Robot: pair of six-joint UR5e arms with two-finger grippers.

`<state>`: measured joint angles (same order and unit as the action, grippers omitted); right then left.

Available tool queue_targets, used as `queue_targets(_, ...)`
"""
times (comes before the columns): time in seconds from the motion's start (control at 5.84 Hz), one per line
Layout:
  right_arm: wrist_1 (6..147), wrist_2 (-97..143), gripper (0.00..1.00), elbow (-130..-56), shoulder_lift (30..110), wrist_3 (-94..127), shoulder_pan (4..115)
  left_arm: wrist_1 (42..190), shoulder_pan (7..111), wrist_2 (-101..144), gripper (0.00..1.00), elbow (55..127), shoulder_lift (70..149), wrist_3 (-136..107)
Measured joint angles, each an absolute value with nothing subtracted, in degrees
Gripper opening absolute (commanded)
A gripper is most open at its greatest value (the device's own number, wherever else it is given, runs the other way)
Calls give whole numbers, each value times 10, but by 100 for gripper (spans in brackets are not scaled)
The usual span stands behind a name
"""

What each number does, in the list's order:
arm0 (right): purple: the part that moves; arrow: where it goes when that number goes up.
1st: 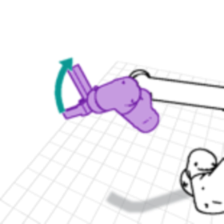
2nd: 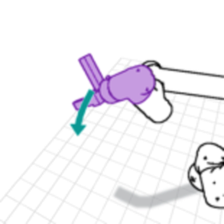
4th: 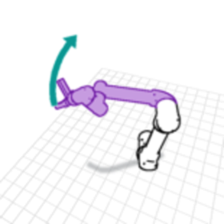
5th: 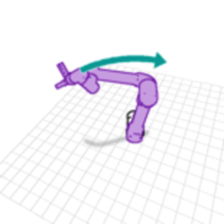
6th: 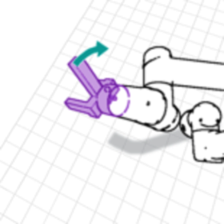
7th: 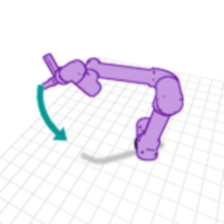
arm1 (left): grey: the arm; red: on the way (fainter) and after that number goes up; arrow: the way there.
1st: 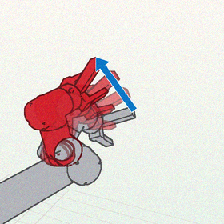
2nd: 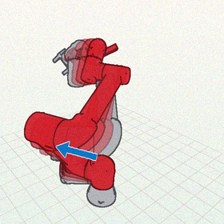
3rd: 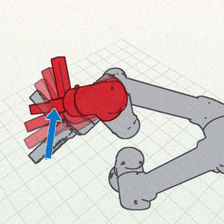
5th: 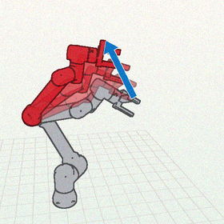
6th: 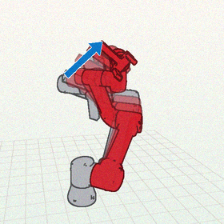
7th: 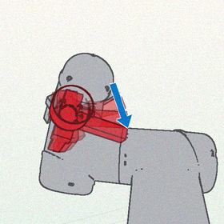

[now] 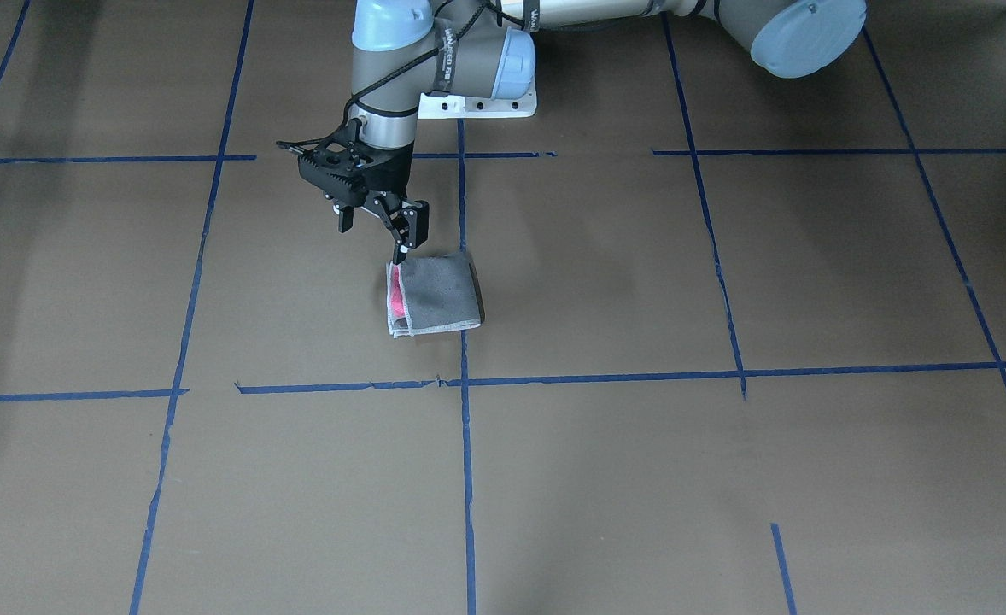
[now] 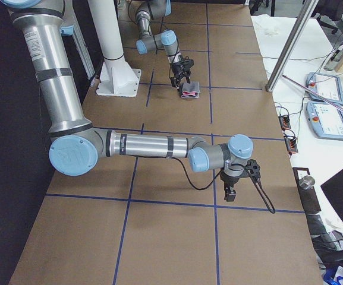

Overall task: Fold towel twice with both arms
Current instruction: 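Lift the grasped end with the left gripper and fold it over the other end, then open the left gripper and withdraw the left arm from the towel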

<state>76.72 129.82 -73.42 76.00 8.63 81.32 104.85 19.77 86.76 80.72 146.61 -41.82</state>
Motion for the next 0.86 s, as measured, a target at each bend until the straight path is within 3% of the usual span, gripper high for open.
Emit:
queue_targets(0.34,768,1298,100,-735,753,87,815,1011,214,885,100,887,1441,-419)
queue_targets(0.86,769,1309,100,-737,735,86,816,859,382,1096,100,1041,1351,-413)
